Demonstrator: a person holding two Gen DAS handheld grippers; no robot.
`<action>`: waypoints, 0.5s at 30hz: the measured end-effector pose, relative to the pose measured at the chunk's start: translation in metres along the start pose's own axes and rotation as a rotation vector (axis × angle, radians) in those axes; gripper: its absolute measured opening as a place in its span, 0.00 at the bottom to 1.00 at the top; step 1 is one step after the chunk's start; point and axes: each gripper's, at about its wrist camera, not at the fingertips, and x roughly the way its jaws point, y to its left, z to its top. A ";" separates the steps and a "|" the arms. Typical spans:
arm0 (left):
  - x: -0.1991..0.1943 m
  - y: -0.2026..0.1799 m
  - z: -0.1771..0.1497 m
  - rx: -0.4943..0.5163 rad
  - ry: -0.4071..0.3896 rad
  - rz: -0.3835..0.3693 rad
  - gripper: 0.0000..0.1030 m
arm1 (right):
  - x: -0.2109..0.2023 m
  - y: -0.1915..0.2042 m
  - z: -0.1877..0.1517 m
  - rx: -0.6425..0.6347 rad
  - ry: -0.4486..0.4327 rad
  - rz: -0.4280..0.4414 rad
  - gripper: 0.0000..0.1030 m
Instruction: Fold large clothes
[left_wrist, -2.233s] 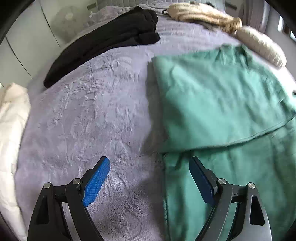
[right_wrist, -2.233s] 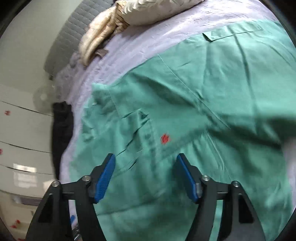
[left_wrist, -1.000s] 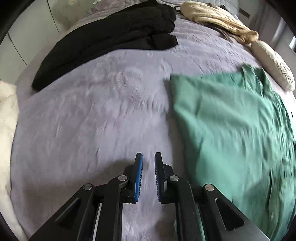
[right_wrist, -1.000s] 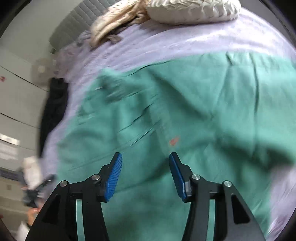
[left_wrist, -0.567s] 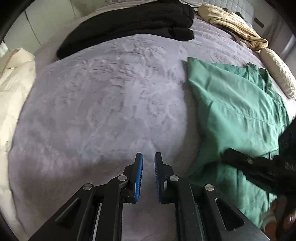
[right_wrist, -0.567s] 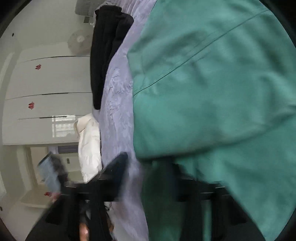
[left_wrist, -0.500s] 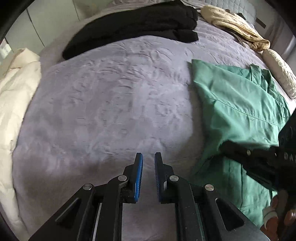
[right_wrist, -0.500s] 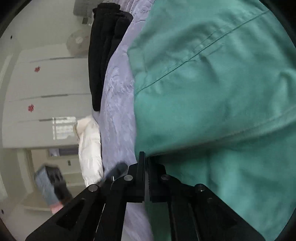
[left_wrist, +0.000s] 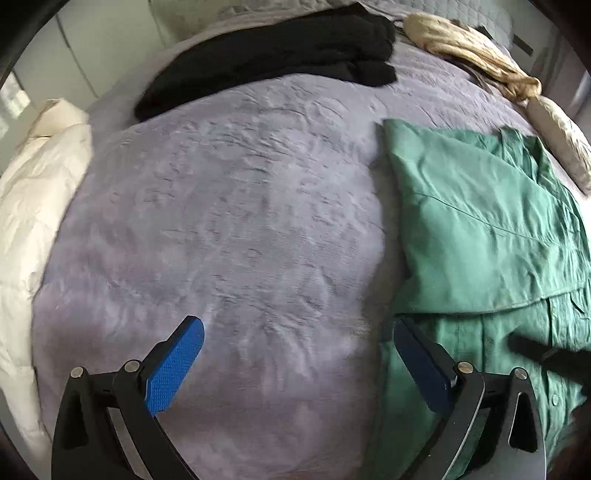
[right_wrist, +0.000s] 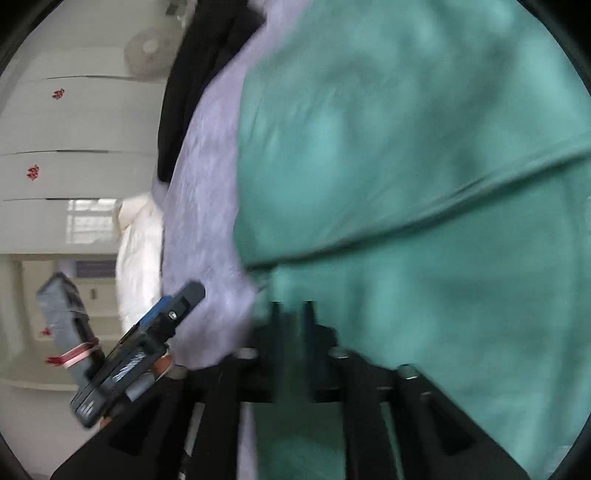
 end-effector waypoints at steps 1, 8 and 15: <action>0.001 -0.005 0.001 0.012 0.004 -0.006 1.00 | -0.019 -0.004 0.002 -0.002 -0.044 -0.028 0.63; -0.011 -0.065 0.000 0.079 -0.006 -0.094 1.00 | -0.122 -0.067 0.016 0.115 -0.240 -0.142 0.67; -0.016 -0.145 -0.010 0.163 0.015 -0.158 1.00 | -0.208 -0.140 -0.020 0.292 -0.330 -0.177 0.69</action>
